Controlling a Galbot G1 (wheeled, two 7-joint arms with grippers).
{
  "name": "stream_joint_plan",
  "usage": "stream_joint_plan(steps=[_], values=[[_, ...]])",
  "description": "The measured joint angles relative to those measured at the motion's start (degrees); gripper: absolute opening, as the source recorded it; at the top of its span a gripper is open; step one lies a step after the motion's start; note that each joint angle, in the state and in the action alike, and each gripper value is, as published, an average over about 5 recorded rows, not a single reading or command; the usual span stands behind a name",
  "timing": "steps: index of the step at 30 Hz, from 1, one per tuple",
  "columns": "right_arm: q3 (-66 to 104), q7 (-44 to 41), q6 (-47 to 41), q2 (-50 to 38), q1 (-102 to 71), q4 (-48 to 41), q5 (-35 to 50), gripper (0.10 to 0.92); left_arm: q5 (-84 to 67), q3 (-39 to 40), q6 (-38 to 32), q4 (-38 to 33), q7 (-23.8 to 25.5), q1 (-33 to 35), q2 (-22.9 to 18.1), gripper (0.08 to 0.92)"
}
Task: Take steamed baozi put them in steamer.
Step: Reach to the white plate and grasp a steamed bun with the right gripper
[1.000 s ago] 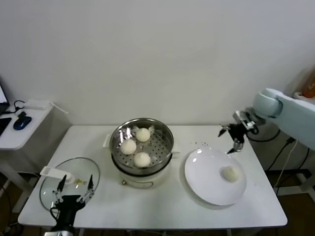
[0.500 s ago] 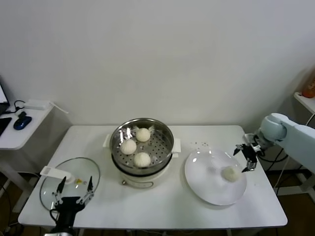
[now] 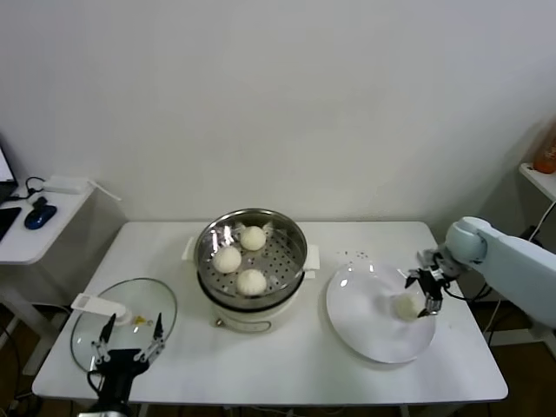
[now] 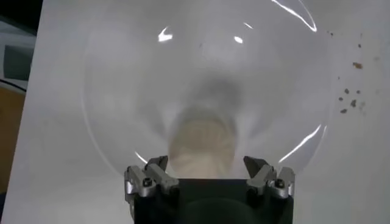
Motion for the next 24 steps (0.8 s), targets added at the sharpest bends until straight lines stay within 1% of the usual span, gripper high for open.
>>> stream_joint_plan(steps=[6,9,16,20,24], values=[[0.2,-0.4,-0.1,0.9,-0.5,-0.9,-0.8,0.823,0.0,0.1,0.2,0.4,0.0,-0.6,0.0,0.823],[0.4,-0.7,-0.1,1.2,-0.7,-1.4,-1.1,0.809,0.0,0.2,0.3,0.5,0.0,-0.8,0.0,0.823],[0.7,-0.9,-0.1,1.5,-1.1,-1.7,-1.4,0.678,-0.1,0.1,0.5,0.6,-0.1,-1.2,0.0,0.823],[0.9,-0.9,-0.2,1.5,-1.3,-1.6,-1.4,0.625,-0.1,0.0,0.6,0.6,-0.1,-1.4,0.1,0.823],[1.0,-1.0,-0.1,1.4,-1.3,-1.5,-1.3,0.602,-0.1,0.0,0.6,0.6,-0.1,-1.4,0.2,0.823]])
